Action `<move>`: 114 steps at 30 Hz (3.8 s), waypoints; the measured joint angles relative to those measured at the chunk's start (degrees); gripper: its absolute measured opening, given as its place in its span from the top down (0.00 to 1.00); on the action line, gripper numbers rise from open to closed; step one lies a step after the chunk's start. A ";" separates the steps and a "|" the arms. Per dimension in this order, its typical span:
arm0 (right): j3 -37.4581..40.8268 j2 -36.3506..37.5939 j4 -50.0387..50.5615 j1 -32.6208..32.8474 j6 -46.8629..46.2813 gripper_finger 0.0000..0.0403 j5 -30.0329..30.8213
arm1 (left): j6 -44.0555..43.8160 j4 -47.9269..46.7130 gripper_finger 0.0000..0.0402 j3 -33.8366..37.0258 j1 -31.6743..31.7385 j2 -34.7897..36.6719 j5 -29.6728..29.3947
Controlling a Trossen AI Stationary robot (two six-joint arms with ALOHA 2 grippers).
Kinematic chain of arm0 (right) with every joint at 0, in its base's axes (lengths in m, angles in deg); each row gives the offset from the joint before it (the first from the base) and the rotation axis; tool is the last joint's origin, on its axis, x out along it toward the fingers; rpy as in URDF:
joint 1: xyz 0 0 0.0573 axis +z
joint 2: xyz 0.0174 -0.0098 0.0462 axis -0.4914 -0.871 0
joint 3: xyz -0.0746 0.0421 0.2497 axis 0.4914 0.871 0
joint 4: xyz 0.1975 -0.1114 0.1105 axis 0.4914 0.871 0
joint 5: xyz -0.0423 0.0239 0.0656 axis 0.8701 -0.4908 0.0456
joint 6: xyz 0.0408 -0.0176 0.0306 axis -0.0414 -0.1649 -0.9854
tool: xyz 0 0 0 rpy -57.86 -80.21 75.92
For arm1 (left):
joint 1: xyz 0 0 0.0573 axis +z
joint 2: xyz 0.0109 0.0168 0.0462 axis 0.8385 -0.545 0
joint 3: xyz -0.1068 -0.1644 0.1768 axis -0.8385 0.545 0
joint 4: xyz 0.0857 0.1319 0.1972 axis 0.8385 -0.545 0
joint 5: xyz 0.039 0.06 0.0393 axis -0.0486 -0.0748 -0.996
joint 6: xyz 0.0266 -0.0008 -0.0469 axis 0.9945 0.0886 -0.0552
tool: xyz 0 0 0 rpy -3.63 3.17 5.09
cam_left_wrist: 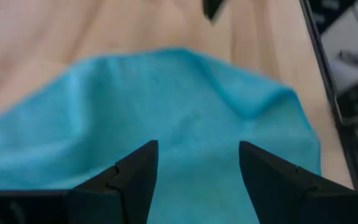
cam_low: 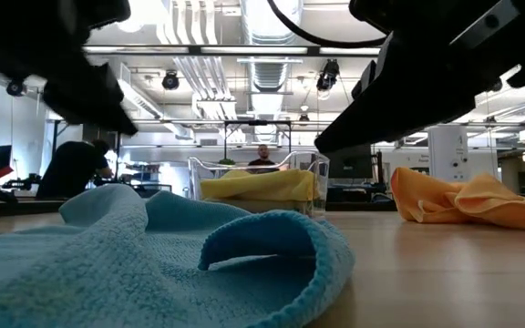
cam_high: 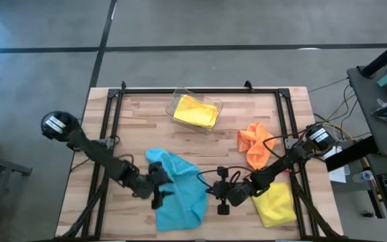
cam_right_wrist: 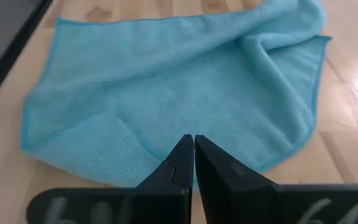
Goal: Fold microfiber towels
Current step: Fold the blue microfiber cloth
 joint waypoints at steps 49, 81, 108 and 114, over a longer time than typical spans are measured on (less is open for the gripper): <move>-37.07 -21.40 29.72 -4.89 6.96 0.98 -21.40 | -16.13 2.44 0.48 -2.08 -10.42 -12.23 18.25; -38.63 -20.86 48.70 -1.11 -0.60 0.98 -17.28 | -16.09 2.50 0.48 -1.81 -10.42 -12.20 17.97; -38.50 -17.64 43.59 3.61 -1.36 0.98 -11.76 | -16.15 3.49 0.48 -1.31 -10.33 -12.18 17.79; -38.37 -17.94 35.67 1.50 1.76 0.98 -11.83 | -16.13 3.59 0.48 -1.31 -10.33 -12.18 17.70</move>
